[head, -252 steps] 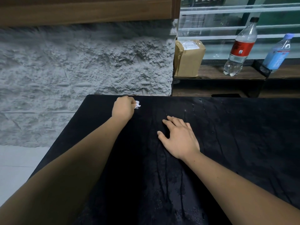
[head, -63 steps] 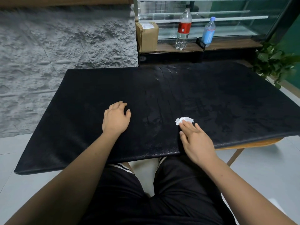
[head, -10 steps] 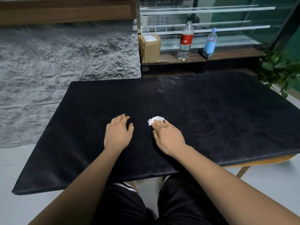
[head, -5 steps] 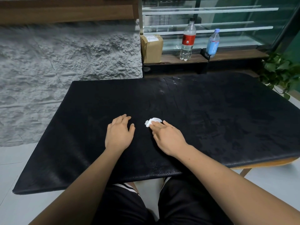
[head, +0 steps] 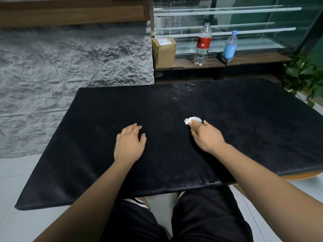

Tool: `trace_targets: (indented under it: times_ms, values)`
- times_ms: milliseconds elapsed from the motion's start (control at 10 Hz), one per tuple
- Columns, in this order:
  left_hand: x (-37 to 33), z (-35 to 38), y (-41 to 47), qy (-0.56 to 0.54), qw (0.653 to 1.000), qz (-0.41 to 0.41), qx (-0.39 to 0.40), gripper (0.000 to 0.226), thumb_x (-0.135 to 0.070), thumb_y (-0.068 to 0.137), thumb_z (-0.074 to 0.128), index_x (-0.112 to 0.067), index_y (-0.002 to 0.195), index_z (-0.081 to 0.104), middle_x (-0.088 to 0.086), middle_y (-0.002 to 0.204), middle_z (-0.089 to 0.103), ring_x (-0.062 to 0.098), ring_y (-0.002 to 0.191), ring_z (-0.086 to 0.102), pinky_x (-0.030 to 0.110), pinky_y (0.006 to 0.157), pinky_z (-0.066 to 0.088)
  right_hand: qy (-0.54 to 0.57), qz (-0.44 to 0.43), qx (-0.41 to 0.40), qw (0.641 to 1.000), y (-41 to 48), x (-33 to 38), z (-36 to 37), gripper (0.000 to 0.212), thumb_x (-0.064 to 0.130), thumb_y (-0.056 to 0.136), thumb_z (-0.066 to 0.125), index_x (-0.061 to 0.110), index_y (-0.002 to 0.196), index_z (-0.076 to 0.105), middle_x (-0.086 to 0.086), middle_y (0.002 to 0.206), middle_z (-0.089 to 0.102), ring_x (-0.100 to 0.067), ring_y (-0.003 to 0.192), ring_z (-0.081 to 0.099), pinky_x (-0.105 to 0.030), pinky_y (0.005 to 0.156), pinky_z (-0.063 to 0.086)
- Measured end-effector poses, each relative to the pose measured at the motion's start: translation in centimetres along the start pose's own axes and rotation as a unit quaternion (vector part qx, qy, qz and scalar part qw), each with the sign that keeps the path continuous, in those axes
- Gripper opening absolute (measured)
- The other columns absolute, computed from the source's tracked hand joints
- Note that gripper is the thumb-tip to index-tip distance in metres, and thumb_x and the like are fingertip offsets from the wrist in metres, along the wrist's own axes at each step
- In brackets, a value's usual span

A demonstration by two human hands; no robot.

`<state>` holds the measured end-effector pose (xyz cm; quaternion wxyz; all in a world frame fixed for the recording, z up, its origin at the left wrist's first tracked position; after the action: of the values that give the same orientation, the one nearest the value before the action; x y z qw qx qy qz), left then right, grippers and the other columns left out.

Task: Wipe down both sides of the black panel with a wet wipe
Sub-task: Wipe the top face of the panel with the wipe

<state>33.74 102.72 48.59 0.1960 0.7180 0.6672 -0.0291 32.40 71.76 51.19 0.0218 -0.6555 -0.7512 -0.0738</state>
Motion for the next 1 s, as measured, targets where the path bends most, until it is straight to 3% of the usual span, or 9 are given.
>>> trace_targets:
  times_ms: [100,200,300,400,700,800,900,1000]
  values:
    - [0.0,0.0,0.0,0.001,1.000,0.001,-0.001,0.049,-0.046,0.106,0.045,-0.025,0.148,0.056,-0.005,0.158,0.049,0.017,0.145,0.042,0.042,0.118,0.036,0.007,0.036,-0.009,0.999,0.5,-0.1,0.4,0.032,0.025,0.111,0.033,0.024,0.131,0.058,0.018,0.147,0.053,-0.021,0.125,0.059,-0.031,0.118,0.032]
    - [0.0,0.0,0.1,0.004,1.000,0.000,0.000,0.049,-0.047,0.106,0.044,-0.025,0.149,0.056,-0.005,0.158,0.049,0.017,0.146,0.042,0.042,0.118,0.036,0.036,0.062,-0.017,0.997,0.9,1.1,0.7,0.033,0.030,0.110,0.033,0.027,0.131,0.059,0.017,0.142,0.056,-0.022,0.128,0.055,-0.034,0.090,0.046]
    - [0.0,0.0,0.1,0.005,1.000,0.001,0.001,0.049,-0.047,0.106,0.044,-0.025,0.149,0.056,-0.005,0.158,0.049,0.017,0.146,0.042,0.042,0.119,0.036,0.034,0.039,-0.020,0.998,1.1,2.9,1.2,0.034,0.033,0.110,0.033,0.027,0.132,0.058,0.016,0.142,0.055,-0.020,0.126,0.053,-0.032,0.079,0.040]
    - [0.0,-0.1,0.0,0.007,1.000,0.002,-0.002,0.049,-0.047,0.106,0.044,-0.025,0.149,0.056,-0.005,0.158,0.049,0.017,0.146,0.042,0.042,0.118,0.036,0.039,0.002,-0.025,0.999,1.0,5.5,1.5,0.034,0.034,0.110,0.035,0.026,0.134,0.058,0.015,0.145,0.054,-0.016,0.129,0.051,-0.029,0.094,0.040]
    - [0.1,0.1,0.1,0.000,1.000,0.000,-0.002,0.049,-0.048,0.105,0.045,-0.026,0.148,0.056,-0.006,0.157,0.049,0.016,0.145,0.042,0.041,0.118,0.037,0.074,-0.094,-0.022,0.993,0.6,11.3,2.2,0.033,0.032,0.110,0.036,0.021,0.133,0.057,0.011,0.148,0.052,-0.010,0.132,0.051,-0.026,0.120,0.027]
    - [0.1,0.1,0.1,-0.003,1.000,-0.001,-0.001,0.049,-0.048,0.105,0.046,-0.026,0.147,0.056,-0.006,0.157,0.050,0.016,0.145,0.043,0.042,0.118,0.037,0.074,-0.113,-0.002,0.991,0.9,11.1,2.2,0.036,0.031,0.110,0.033,0.023,0.137,0.055,0.012,0.152,0.050,-0.008,0.135,0.050,-0.027,0.126,0.021]
    - [0.1,0.1,0.1,-0.002,1.000,0.000,0.001,0.049,-0.048,0.105,0.046,-0.026,0.148,0.056,-0.006,0.158,0.049,0.016,0.146,0.042,0.042,0.118,0.037,0.087,-0.115,0.011,0.990,1.1,10.1,1.9,0.034,0.030,0.111,0.032,0.025,0.133,0.057,0.017,0.143,0.055,-0.007,0.129,0.054,-0.027,0.127,0.016]
    - [0.1,0.0,0.2,-0.006,1.000,0.001,0.006,0.049,-0.048,0.105,0.045,-0.027,0.149,0.055,-0.006,0.159,0.048,0.016,0.147,0.040,0.042,0.119,0.035,0.082,-0.103,0.016,0.991,1.5,8.5,1.5,0.032,0.031,0.111,0.032,0.027,0.131,0.057,0.019,0.139,0.056,-0.011,0.127,0.055,-0.029,0.126,0.019]
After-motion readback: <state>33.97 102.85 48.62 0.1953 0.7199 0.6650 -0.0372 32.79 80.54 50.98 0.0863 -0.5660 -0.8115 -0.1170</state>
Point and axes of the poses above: each hand's wrist, its own y-axis towards the middle knuckle, its own z-axis out of the palm, x = y × z, the point moved 2 cm from there along y, towards the middle knuckle
